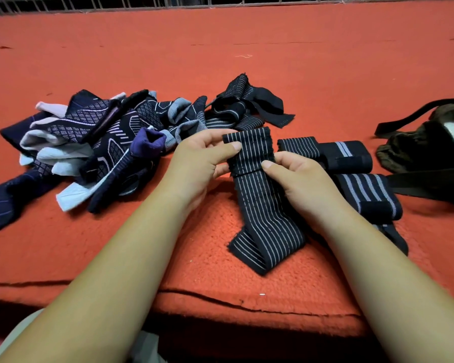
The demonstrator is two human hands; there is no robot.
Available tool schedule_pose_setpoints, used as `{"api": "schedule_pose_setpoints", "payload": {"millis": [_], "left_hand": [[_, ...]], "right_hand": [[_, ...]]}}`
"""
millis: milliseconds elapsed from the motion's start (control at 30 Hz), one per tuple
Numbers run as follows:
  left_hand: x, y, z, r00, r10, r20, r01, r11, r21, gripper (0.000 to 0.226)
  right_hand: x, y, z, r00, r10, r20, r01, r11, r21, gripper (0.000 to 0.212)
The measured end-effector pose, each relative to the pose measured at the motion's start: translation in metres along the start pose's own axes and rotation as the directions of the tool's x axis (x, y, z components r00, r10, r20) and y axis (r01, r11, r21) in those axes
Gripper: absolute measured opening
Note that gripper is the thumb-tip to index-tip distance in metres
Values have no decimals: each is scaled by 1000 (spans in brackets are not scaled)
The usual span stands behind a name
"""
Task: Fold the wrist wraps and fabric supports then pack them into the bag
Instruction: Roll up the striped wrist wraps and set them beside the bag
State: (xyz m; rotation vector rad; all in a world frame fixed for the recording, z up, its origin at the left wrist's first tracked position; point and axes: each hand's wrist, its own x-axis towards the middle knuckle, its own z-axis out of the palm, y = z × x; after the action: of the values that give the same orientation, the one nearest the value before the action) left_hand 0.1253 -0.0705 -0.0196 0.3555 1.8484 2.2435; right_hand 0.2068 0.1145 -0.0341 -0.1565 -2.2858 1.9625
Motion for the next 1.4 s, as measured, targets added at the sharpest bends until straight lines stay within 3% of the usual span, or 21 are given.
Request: {"api": "schedule_pose_setpoints", "payload": {"millis": [133, 300, 400, 533, 733, 1000, 1233, 1400], "left_hand": [[-3, -8, 3, 995, -39, 93, 33, 997, 70, 28], [-6, -8, 6, 998, 28, 48, -37, 981, 192, 27], [-3, -11, 4, 996, 90, -1, -86, 963, 257, 25], [-3, -11, 3, 992, 115, 48, -124, 935, 332, 31], [-7, -7, 6, 997, -42, 62, 28, 978, 205, 46], [-4, -10, 4, 999, 16, 37, -22, 984, 176, 20], [-2, -12, 6, 999, -32, 26, 26, 979, 203, 21], [-2, -13, 4, 1000, -2, 27, -4, 982, 189, 16]], "right_hand": [[3, 3, -4, 999, 13, -30, -13, 1000, 20, 18], [7, 7, -3, 997, 9, -77, -4, 998, 56, 16], [11, 12, -3, 995, 42, -95, -30, 991, 128, 19], [17, 16, -3, 992, 107, -69, -83, 954, 289, 26], [16, 7, -9, 981, 194, -27, -159, 870, 467, 33], [15, 8, -5, 990, 138, -15, -119, 900, 419, 22], [14, 10, -3, 999, -5, -38, 17, 945, 325, 42], [14, 11, -2, 998, 32, -57, -15, 959, 284, 19]]}}
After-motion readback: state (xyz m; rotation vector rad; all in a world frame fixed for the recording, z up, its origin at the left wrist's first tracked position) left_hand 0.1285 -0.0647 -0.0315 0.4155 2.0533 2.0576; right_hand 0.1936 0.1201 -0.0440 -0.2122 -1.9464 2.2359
